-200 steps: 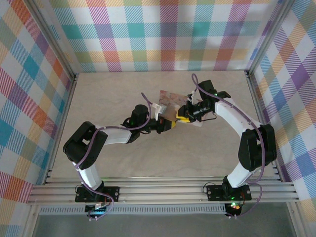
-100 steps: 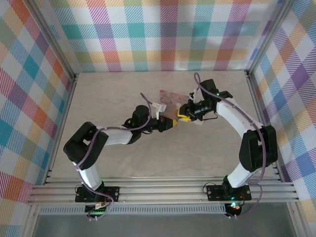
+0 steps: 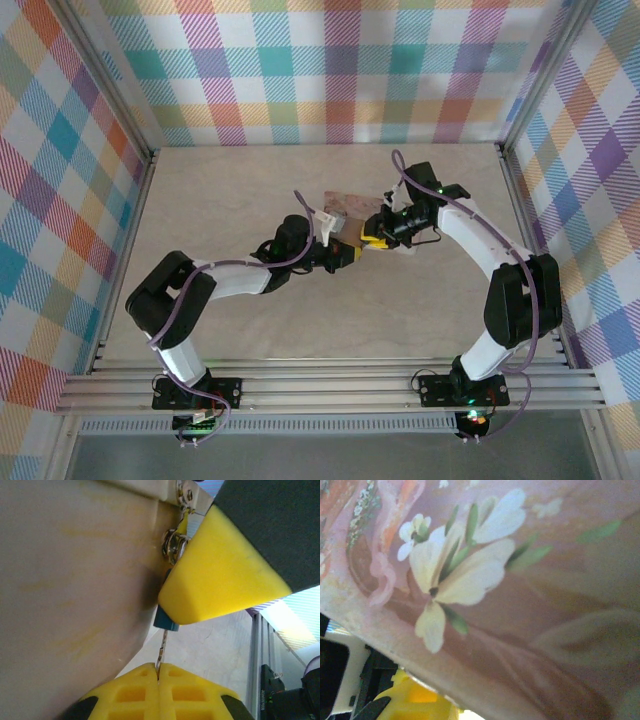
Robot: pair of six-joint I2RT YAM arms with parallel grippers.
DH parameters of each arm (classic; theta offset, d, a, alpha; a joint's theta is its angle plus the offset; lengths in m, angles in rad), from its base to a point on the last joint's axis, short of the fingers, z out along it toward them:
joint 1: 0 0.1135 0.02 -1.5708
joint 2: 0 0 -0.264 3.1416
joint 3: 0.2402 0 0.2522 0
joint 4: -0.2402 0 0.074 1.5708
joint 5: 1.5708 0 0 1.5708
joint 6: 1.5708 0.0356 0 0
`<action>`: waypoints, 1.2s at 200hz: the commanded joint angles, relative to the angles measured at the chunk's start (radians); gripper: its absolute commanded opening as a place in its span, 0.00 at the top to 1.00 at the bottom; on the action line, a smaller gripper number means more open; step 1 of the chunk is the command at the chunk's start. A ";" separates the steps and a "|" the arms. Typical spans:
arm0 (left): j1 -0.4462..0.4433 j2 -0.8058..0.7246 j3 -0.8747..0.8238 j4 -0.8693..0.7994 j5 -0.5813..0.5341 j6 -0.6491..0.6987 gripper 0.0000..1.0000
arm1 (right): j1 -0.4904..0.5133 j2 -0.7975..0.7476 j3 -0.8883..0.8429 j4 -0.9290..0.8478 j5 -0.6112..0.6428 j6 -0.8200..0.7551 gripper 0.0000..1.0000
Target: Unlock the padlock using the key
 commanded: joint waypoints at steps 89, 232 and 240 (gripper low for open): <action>0.057 0.041 0.036 0.273 0.130 -0.190 1.00 | 0.031 -0.010 0.015 0.024 -0.082 0.002 1.00; -0.075 0.174 -0.241 0.366 -0.206 0.030 1.00 | 0.078 -0.021 -0.454 0.491 0.055 0.049 0.95; -0.077 0.191 -0.242 0.388 -0.212 0.029 1.00 | 0.079 -0.016 -0.460 0.503 0.051 0.048 0.92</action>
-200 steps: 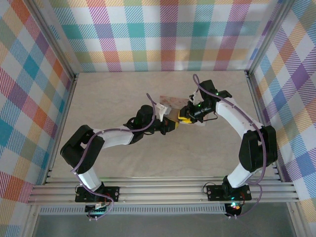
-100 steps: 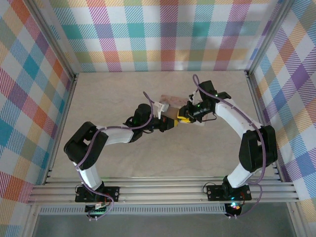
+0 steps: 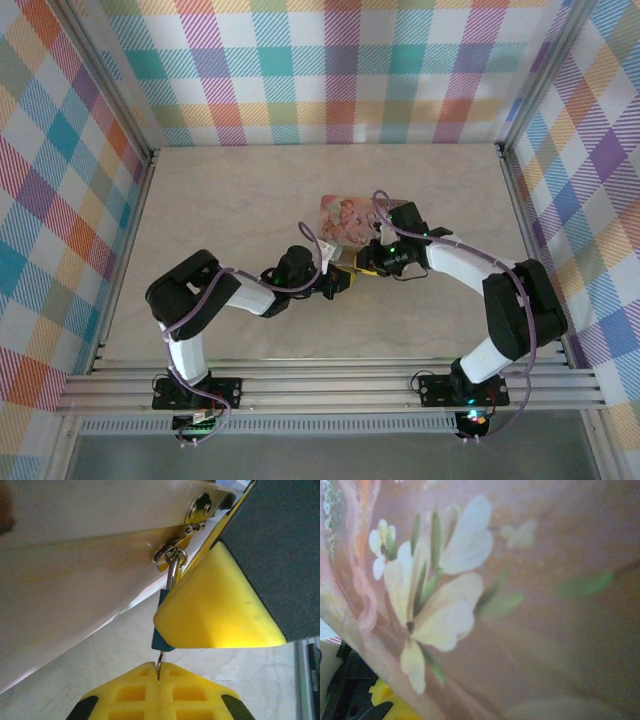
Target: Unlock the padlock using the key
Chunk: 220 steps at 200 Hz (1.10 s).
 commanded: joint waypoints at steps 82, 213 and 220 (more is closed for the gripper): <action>-0.029 0.135 -0.041 0.180 -0.115 0.016 1.00 | -0.014 0.091 -0.073 0.084 -0.050 0.073 0.61; -0.045 0.110 -0.020 0.126 -0.149 0.031 1.00 | -0.014 -0.025 -0.156 0.257 0.073 0.220 0.43; -0.045 0.113 -0.014 0.124 -0.147 0.031 1.00 | -0.014 -0.019 -0.159 0.266 0.076 0.222 0.43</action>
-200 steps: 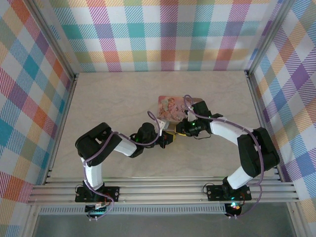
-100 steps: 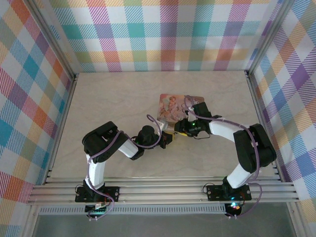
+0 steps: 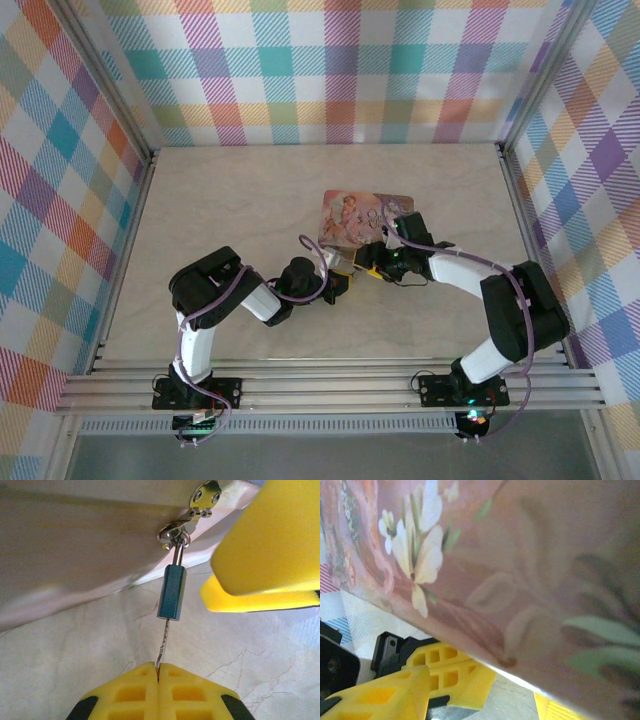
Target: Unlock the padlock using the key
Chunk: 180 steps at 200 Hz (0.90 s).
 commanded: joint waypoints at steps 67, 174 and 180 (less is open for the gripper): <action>-0.018 -0.008 0.058 -0.066 -0.001 0.019 1.00 | 0.002 0.014 -0.015 0.035 0.109 0.024 0.44; -0.018 -0.079 -0.015 -0.112 -0.057 0.013 1.00 | 0.183 -0.032 0.083 -0.156 0.558 -0.182 0.45; -0.018 -0.088 -0.018 -0.121 -0.060 0.015 1.00 | 0.185 -0.021 0.091 -0.155 0.569 -0.179 0.45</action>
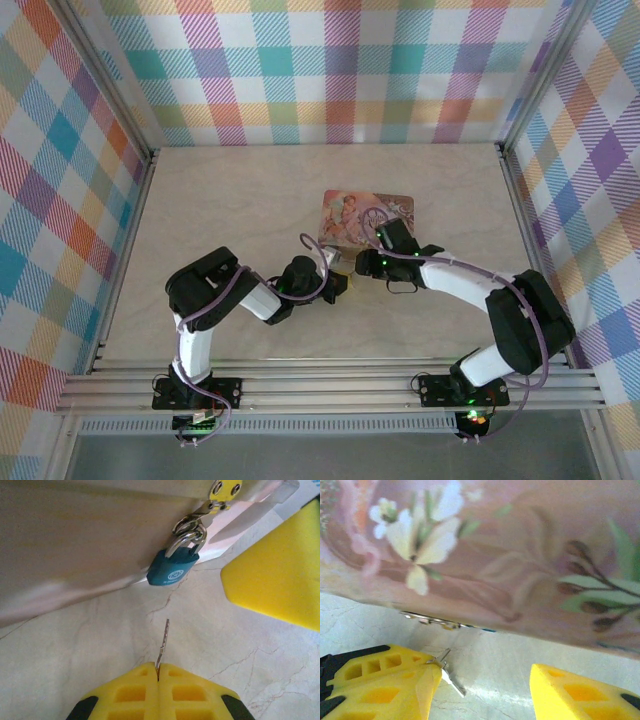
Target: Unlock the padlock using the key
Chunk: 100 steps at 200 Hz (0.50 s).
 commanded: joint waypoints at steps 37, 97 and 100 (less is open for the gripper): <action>-0.017 -0.101 -0.037 -0.078 -0.029 0.036 1.00 | 0.024 0.116 0.106 -0.021 0.133 -0.004 0.45; -0.013 -0.140 -0.065 -0.087 -0.038 0.037 1.00 | 0.027 0.198 0.162 -0.015 0.154 0.011 0.47; -0.013 -0.142 -0.066 -0.088 -0.039 0.038 1.00 | 0.027 0.197 0.163 -0.012 0.155 0.010 0.47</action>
